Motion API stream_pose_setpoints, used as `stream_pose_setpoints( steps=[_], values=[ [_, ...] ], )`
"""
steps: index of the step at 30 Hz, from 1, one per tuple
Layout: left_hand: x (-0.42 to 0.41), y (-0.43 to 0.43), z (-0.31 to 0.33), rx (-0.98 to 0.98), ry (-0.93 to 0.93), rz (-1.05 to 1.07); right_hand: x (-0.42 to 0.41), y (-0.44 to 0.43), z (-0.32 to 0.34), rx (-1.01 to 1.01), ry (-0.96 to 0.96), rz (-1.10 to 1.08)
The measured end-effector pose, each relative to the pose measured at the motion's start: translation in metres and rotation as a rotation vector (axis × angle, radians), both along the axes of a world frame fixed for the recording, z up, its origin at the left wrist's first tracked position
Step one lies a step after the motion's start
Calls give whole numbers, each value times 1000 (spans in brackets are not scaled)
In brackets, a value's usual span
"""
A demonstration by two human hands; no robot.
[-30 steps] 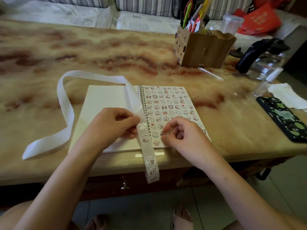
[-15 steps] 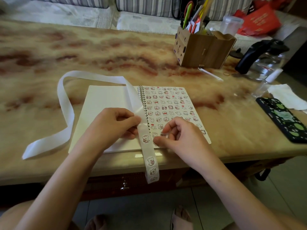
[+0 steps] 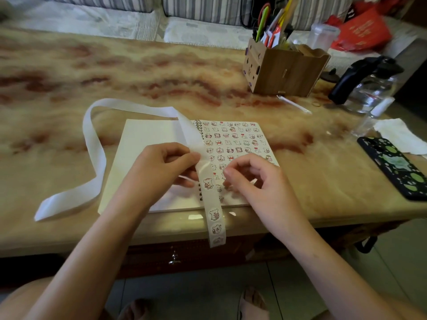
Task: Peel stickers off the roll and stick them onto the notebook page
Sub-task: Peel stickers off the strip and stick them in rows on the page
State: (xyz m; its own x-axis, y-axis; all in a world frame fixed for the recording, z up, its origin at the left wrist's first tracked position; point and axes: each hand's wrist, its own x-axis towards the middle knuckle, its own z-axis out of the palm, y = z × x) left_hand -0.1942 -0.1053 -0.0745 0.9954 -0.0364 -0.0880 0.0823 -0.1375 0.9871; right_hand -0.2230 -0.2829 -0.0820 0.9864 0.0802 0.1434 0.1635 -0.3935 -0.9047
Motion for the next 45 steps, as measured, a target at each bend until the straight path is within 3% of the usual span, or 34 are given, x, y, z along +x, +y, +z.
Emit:
stream_pose_setpoints(
  steps=[14,22,32,39,45],
  values=[
    [-4,-8,3,-118,21,-15,1,8,-1,244,35,39],
    [-9,-9,6,-10,59,-150,1,6,-2,137,-51,-15],
    [-10,-10,4,-21,28,-125,0,7,-2,-13,-161,-25],
    [-10,-12,4,-11,41,-120,1,5,-1,36,-104,-31],
    [-11,-13,4,-16,74,-107,0,5,-2,-46,-109,-40]
  ],
)
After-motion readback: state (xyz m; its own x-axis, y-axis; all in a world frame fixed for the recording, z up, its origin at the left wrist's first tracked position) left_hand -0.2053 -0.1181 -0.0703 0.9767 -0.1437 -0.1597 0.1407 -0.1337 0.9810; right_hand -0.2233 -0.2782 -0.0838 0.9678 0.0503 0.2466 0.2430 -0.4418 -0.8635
